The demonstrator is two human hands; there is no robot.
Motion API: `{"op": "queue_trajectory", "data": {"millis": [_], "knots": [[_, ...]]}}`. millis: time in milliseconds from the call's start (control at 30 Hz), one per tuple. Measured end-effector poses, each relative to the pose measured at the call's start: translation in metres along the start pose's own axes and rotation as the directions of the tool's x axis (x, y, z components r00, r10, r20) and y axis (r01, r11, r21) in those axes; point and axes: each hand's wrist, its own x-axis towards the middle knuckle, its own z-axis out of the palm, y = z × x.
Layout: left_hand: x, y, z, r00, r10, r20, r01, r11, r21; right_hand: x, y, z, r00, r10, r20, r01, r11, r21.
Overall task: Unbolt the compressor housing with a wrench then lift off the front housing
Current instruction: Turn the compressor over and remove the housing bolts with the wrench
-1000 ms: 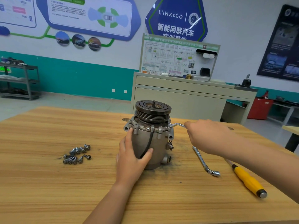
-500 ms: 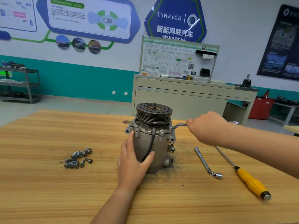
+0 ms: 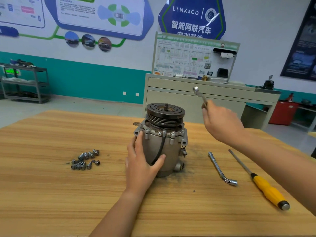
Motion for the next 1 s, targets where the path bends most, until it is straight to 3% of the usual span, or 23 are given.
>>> {"op": "queue_trajectory", "data": {"millis": [67, 233, 300, 467, 667, 833, 1000], "knots": [[0.001, 0.002, 0.001, 0.999, 0.032, -0.034, -0.030, 0.998, 0.048, -0.015, -0.001, -0.012, 1.000, -0.021, 0.016, 0.020, 0.998, 0.057], [0.001, 0.009, 0.001, 0.993, 0.105, -0.062, -0.094, 0.984, 0.149, -0.048, -0.015, -0.028, 0.952, -0.084, 0.295, 0.120, 0.987, -0.106], [0.001, 0.009, 0.004, 0.985, 0.165, -0.054, -0.151, 0.967, 0.203, -0.054, -0.023, -0.025, 0.932, -0.103, 0.346, 0.151, 0.982, -0.114], [0.000, 0.009, 0.007, 0.986, 0.160, -0.044, -0.145, 0.959, 0.244, -0.048, -0.038, -0.029, 0.904, -0.083, 0.419, 0.171, 0.969, -0.177], [-0.001, 0.008, 0.006, 0.986, 0.161, -0.030, -0.151, 0.963, 0.221, -0.042, -0.070, -0.050, 0.847, -0.175, 0.503, 0.384, 0.855, -0.349], [-0.001, 0.009, 0.005, 0.988, 0.150, -0.017, -0.145, 0.972, 0.187, -0.038, -0.060, -0.049, 0.840, -0.205, 0.502, 0.421, 0.830, -0.366], [-0.002, 0.009, 0.003, 0.992, 0.124, 0.023, -0.126, 0.978, 0.166, -0.020, -0.040, -0.041, 0.850, -0.250, 0.463, 0.480, 0.729, -0.488]]}}
